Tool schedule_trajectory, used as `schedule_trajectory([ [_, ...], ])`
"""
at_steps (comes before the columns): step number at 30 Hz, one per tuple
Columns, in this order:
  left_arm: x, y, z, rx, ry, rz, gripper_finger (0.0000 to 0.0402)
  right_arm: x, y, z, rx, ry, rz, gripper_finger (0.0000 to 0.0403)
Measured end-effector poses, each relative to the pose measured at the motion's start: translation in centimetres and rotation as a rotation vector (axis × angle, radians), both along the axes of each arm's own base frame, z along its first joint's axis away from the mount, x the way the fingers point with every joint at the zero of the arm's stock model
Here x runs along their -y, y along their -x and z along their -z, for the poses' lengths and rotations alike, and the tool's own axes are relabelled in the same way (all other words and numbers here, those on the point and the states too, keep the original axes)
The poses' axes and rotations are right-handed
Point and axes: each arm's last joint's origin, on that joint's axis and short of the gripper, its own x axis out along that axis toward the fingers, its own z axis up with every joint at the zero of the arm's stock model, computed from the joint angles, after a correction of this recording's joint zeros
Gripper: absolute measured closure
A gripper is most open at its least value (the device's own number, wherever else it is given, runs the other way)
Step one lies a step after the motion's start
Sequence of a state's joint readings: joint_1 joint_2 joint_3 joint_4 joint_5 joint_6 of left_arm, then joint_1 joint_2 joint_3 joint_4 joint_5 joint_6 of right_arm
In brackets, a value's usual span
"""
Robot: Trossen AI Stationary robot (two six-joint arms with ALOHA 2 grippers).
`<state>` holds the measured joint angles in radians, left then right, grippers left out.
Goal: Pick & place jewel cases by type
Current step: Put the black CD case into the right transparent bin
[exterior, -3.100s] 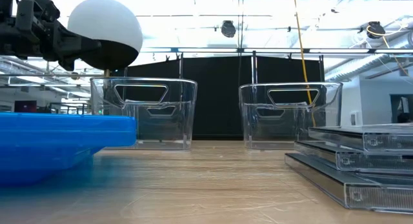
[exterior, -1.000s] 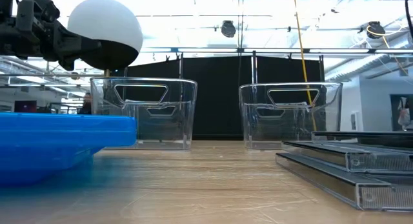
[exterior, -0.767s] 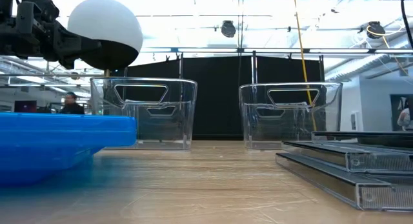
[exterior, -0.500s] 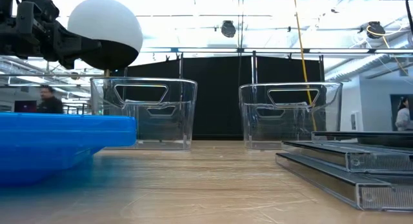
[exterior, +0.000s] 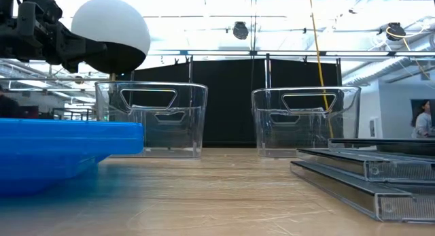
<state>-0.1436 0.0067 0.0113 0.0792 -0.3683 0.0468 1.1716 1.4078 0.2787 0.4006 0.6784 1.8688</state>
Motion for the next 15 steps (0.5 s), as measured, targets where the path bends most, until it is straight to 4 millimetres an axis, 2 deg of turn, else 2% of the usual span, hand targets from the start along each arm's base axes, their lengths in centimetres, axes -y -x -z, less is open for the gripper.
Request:
schedule_trajectory([
  [4,0.0,0.0,0.0,0.000,0.001,0.000,0.0376,0.0,0.0,0.6,0.000,-0.001,0.008,0.0130],
  [10,0.0,0.0,0.0,0.002,0.008,0.001,0.0376,0.0,-0.4,1.7,-0.111,-0.042,0.019,0.0131],
  [15,0.0,0.0,0.0,0.005,0.023,0.003,0.0376,0.0,-1.1,1.8,-0.129,-0.033,0.026,0.0133],
])
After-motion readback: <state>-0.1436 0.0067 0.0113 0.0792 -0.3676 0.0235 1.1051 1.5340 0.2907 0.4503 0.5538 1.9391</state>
